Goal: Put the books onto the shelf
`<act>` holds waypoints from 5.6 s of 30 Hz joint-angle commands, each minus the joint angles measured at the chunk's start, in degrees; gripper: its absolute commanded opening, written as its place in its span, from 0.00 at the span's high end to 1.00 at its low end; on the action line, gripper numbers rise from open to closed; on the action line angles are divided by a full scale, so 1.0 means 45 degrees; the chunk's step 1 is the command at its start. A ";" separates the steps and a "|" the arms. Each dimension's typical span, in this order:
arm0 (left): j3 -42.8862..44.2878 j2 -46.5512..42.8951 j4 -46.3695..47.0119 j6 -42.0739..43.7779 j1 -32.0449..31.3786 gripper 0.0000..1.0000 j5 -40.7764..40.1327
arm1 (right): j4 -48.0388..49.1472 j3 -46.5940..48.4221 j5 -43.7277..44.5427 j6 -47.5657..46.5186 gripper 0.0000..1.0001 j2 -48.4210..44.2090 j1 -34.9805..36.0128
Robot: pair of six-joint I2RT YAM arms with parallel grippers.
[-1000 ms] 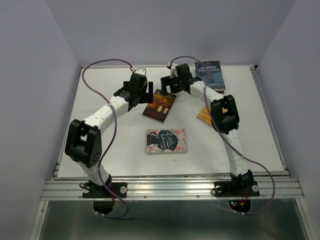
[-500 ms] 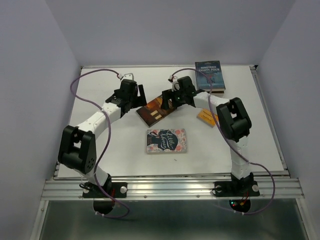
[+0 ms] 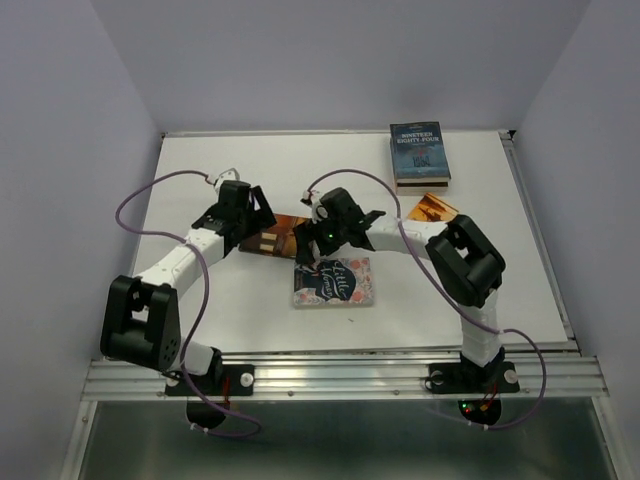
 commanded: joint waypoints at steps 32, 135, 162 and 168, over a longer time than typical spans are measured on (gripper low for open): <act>-0.1241 0.2589 0.2353 -0.4497 0.0652 0.53 0.0570 | -0.5060 0.8793 -0.2358 -0.1925 0.18 0.5026 -0.1159; 0.2042 -0.0418 0.1045 -0.1137 0.0691 0.01 0.0452 | -0.2367 0.8500 -0.3395 0.1281 0.98 0.3053 -1.1803; 0.2570 0.0207 0.0517 0.0269 0.0672 0.01 0.2074 | -0.3558 0.9672 -0.3786 0.1475 0.50 0.4147 -1.1920; 0.2511 0.0109 0.0517 0.0308 0.0555 0.01 0.2191 | -0.3520 0.9497 -0.3435 0.1535 0.46 0.3718 -1.1920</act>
